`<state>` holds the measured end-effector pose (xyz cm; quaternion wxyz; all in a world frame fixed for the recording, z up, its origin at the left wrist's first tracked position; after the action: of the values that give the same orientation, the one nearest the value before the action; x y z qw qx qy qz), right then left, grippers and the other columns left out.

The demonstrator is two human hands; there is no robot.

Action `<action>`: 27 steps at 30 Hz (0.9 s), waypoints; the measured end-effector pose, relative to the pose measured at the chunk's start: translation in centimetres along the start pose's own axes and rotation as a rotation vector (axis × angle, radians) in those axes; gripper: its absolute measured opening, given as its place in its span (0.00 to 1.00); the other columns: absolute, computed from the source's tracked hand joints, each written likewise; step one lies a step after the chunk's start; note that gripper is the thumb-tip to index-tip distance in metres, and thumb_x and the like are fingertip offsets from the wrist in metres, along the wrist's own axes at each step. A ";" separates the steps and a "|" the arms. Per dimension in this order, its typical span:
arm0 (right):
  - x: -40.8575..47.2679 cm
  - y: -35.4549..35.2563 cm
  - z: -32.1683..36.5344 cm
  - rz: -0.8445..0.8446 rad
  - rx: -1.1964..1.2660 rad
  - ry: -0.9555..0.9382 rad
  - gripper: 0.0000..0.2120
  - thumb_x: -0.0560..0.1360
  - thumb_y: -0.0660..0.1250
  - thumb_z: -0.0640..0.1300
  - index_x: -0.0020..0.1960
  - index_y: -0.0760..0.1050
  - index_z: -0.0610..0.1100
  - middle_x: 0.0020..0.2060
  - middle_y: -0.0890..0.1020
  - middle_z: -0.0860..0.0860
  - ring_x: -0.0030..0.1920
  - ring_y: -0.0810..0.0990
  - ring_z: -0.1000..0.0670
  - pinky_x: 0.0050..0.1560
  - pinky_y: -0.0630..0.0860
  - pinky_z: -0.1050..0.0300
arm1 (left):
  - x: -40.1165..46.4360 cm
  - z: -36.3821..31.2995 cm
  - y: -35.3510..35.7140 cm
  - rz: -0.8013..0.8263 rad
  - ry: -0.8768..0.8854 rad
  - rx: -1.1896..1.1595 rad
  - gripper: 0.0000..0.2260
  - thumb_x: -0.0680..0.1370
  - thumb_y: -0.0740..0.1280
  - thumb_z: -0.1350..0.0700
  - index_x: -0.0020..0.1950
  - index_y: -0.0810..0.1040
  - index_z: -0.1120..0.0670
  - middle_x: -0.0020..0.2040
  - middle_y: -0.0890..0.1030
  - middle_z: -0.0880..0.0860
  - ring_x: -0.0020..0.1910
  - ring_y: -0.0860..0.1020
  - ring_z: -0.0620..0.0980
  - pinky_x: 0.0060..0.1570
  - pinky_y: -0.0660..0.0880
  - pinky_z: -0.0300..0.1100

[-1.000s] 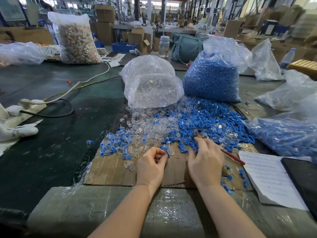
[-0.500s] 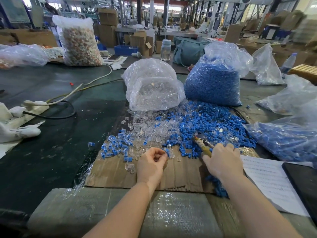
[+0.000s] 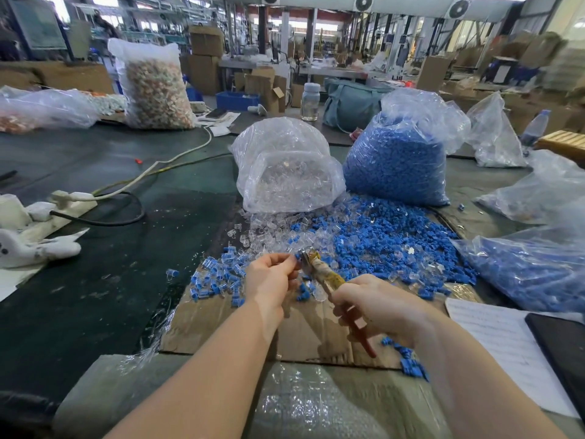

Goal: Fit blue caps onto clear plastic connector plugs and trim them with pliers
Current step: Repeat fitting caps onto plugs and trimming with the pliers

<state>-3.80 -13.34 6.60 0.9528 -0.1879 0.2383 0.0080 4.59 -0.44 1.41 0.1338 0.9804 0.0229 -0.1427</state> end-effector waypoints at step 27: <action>-0.4 0.0 0.2 0.033 -0.023 0.064 0.19 0.70 0.59 0.29 0.57 0.67 0.43 0.50 0.77 0.39 0.43 0.78 0.46 0.47 0.79 0.48 | -0.8 -0.9 -0.7 -0.063 -0.043 0.032 0.01 0.75 0.68 0.64 0.44 0.78 0.59 0.34 0.78 0.53 0.29 0.72 0.45 0.28 0.72 0.35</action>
<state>-4.07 -13.20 6.95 0.9421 -0.1951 0.2718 0.0205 4.00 0.50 2.25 0.1142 0.9779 0.0487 -0.1683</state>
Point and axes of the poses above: each hand's wrist, its own x-axis towards the middle knuckle, its own y-axis out of the palm, z = x × y, the point moved 1 cm from there along x, towards the middle knuckle
